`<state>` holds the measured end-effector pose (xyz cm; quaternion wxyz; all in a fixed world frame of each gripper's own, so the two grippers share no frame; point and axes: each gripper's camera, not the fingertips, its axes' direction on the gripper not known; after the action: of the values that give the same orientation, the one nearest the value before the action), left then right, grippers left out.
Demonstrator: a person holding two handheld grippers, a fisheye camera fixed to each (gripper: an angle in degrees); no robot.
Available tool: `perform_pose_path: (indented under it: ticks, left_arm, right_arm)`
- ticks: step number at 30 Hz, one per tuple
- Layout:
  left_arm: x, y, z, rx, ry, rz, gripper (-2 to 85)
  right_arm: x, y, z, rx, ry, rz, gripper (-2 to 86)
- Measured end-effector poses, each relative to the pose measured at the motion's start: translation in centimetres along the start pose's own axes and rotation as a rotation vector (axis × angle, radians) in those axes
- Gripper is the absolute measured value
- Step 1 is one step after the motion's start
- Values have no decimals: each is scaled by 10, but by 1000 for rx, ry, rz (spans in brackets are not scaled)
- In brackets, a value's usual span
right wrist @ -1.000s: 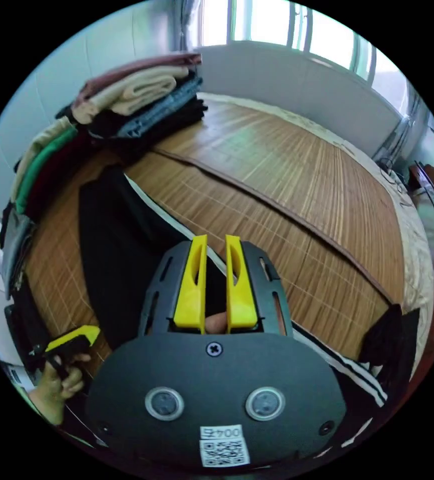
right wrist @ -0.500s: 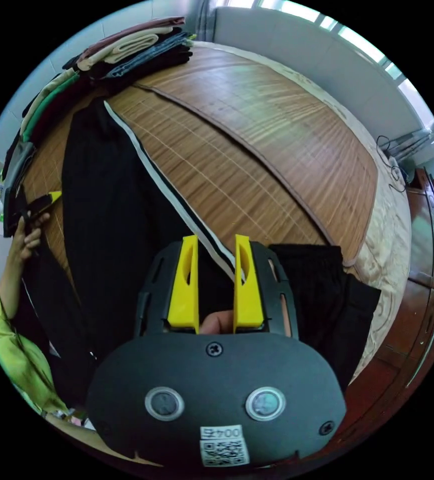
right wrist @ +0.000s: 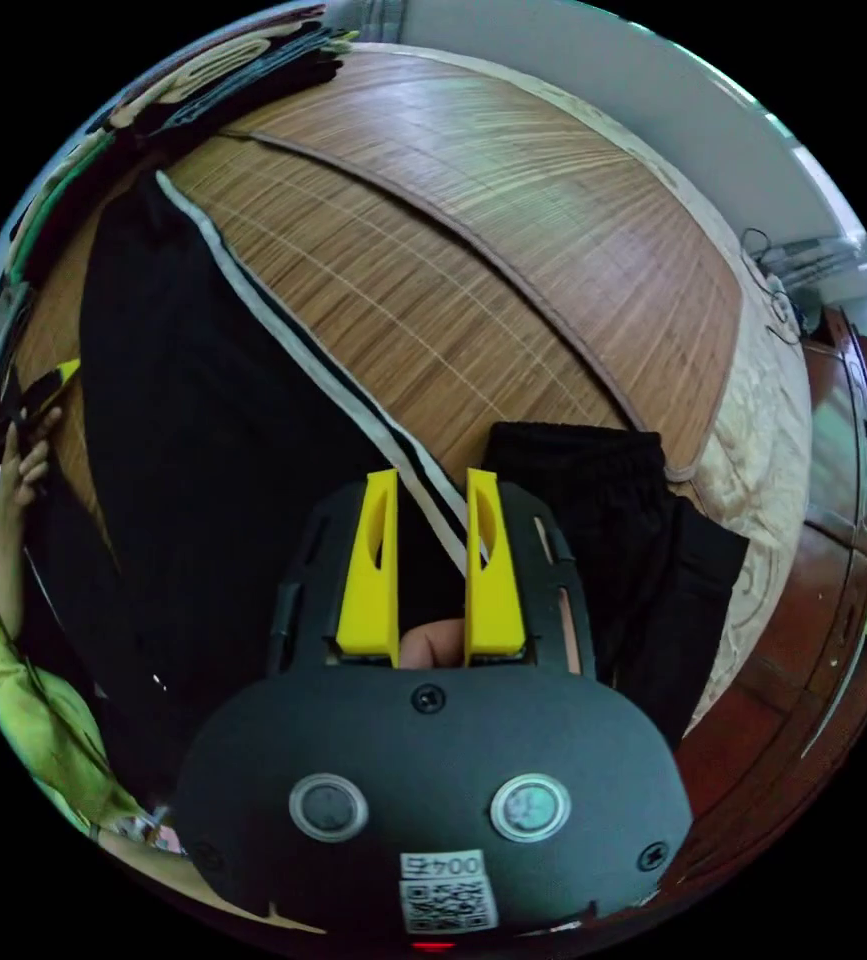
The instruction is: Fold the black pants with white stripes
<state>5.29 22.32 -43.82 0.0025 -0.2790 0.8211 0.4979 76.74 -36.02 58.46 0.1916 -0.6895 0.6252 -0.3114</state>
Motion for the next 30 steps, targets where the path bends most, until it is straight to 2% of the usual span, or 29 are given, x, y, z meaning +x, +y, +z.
perform_pose_path:
  ticks: [4, 10, 16, 21, 27, 30]
  left_arm:
    - [-4, 11, 8, 0, 0, 0, 1]
    - [-13, 30, 22, 0, 6, -2, 1]
    - [-21, 53, 40, -2, 6, -1, 1]
    - [-29, 74, 56, -3, 8, -1, 1]
    - [-31, 109, 58, 48, 67, 21, 2]
    - [-21, 133, 40, 70, -14, 86, 2]
  right_arm:
    - [-18, 5, -5, -33, 16, -113, 129]
    - [-19, 6, 0, -102, -16, -122, 133]
    - [-16, 38, -14, -93, -159, -98, 48]
    - [-57, 87, -52, -9, -33, -153, 38]
    - [-130, 181, -143, 140, 121, -118, 34]
    - [-189, 239, -181, 198, 253, -134, 32]
